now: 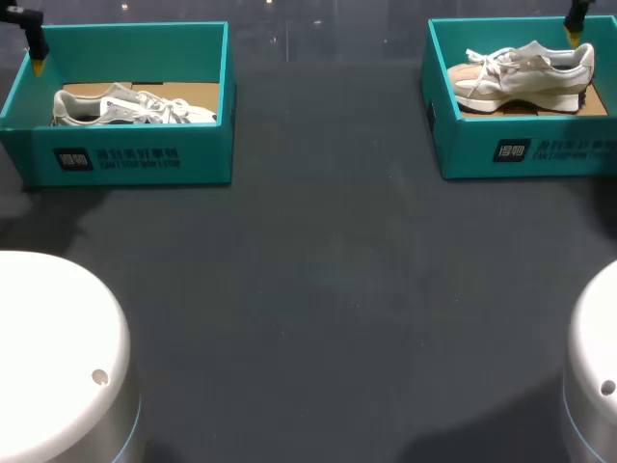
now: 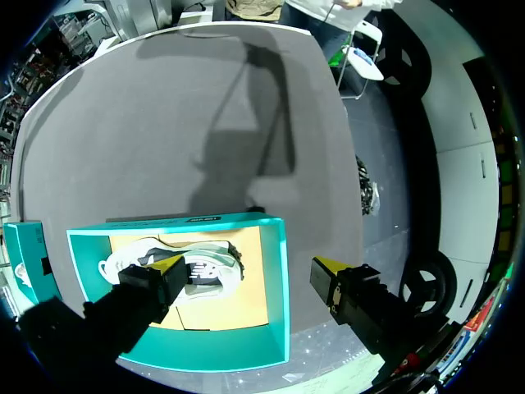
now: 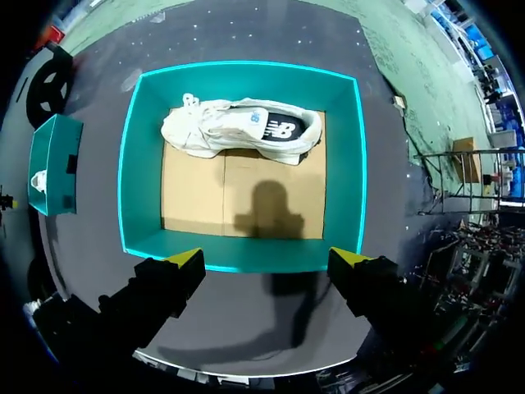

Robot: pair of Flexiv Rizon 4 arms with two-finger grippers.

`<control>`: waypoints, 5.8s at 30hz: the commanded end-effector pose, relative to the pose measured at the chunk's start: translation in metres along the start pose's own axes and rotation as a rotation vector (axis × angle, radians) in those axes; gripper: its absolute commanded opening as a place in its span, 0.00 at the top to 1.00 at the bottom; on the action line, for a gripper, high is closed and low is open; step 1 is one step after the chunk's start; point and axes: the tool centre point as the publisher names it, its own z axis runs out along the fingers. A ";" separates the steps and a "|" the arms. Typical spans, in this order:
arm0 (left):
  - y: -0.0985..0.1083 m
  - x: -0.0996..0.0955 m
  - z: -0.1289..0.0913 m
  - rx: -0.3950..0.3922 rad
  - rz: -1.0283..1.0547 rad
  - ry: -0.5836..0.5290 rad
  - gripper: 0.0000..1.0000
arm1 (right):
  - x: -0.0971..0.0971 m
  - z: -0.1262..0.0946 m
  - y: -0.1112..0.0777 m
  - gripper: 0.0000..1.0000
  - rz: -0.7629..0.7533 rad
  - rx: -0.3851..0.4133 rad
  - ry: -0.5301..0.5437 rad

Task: Take the shoe out of the shoebox, open the shoe tongue, remove and reinsert the insole, then place the shoe into the shoebox

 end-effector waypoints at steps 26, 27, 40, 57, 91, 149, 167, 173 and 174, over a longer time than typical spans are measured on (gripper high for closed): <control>-0.002 0.000 0.000 -0.003 0.001 0.001 0.00 | -0.022 0.045 0.090 0.00 0.131 -0.032 -0.050; -0.002 0.000 0.000 -0.003 0.001 0.001 0.00 | -0.024 0.051 0.096 0.00 0.134 -0.022 -0.043; -0.002 0.000 0.000 -0.003 0.001 0.001 0.00 | -0.044 0.108 0.123 0.00 0.205 -0.043 -0.045; -0.002 0.000 0.000 -0.003 0.001 0.001 0.00 | -0.066 0.133 0.139 0.00 0.226 -0.050 -0.053; -0.002 0.000 0.000 -0.003 0.001 0.001 0.00 | -0.083 0.184 0.154 0.44 0.228 0.032 -0.033; -0.002 0.000 0.000 -0.003 0.001 0.001 0.00 | -0.096 0.098 0.121 1.00 0.256 0.009 -0.095; -0.002 0.000 0.000 -0.003 0.001 0.001 0.00 | -0.090 -0.004 0.101 1.00 0.235 -0.024 -0.134; -0.002 0.000 0.000 -0.003 0.001 0.001 0.00 | -0.090 -0.004 0.101 1.00 0.235 -0.024 -0.134; -0.002 0.000 0.000 -0.003 0.001 0.001 0.00 | -0.090 -0.004 0.101 1.00 0.235 -0.024 -0.134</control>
